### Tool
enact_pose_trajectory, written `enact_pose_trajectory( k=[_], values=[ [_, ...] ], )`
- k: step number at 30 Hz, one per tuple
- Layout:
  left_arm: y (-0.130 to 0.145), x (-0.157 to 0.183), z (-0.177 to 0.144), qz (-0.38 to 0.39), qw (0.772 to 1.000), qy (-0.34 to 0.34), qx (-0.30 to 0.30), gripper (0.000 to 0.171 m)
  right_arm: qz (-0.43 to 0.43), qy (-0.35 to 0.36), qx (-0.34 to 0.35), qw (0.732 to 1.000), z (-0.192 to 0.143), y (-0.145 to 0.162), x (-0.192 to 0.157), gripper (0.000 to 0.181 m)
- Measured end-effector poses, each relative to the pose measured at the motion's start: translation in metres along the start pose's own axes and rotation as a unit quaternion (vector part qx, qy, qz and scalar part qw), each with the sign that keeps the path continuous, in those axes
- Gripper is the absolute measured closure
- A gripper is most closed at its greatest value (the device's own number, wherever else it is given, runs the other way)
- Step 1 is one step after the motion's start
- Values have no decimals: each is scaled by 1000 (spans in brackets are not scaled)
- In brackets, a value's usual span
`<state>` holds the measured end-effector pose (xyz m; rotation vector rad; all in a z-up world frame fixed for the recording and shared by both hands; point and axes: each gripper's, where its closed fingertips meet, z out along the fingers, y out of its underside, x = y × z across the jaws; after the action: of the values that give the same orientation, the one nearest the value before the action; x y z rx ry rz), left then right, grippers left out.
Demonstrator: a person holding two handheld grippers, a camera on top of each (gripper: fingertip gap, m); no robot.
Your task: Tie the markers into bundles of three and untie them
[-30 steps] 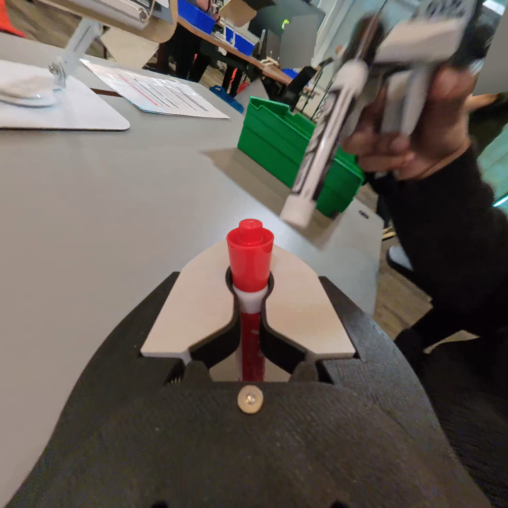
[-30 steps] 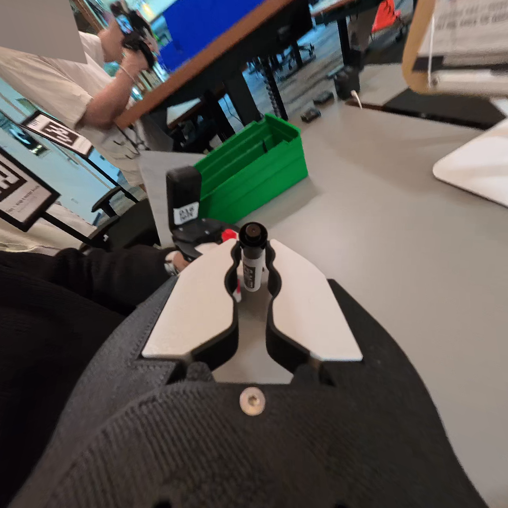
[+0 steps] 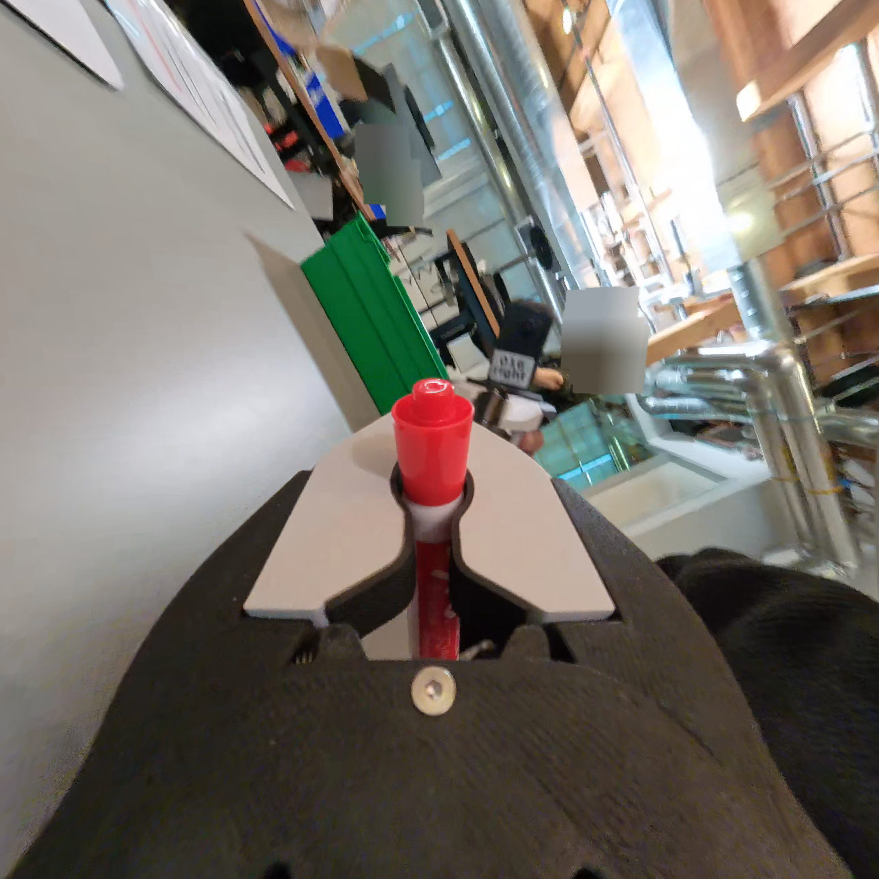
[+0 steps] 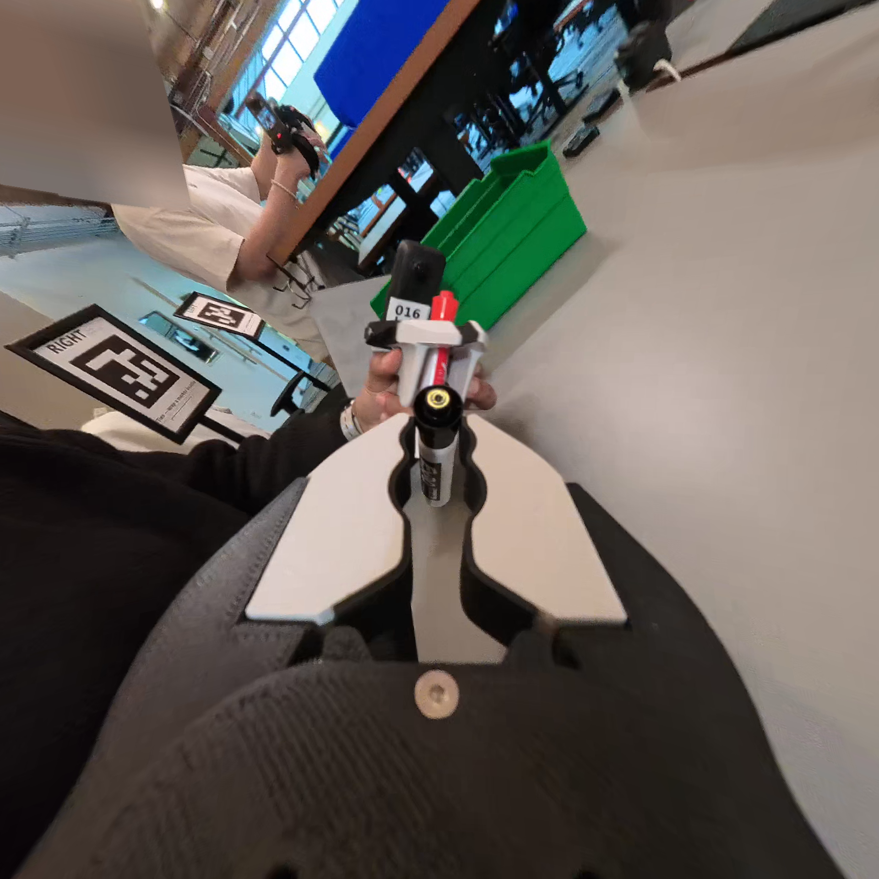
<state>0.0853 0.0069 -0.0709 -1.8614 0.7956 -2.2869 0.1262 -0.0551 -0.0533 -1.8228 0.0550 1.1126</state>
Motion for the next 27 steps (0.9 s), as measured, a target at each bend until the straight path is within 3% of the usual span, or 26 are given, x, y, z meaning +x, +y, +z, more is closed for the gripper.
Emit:
enact_pose_trajectory(
  k=[5,9,15,27],
  values=[
    [39,17,13,5,994,46,-103,162,24,-6,-43,999,-1,14,11,164],
    [57,20,18,34,989,40,-142,162,42,-21,-68,997,5,23,6,164],
    [68,15,21,29,986,27,-165,162,70,-51,-80,993,14,30,-1,163],
    [82,7,26,-11,982,12,-191,162,73,-34,-86,993,17,35,7,164]
  ],
)
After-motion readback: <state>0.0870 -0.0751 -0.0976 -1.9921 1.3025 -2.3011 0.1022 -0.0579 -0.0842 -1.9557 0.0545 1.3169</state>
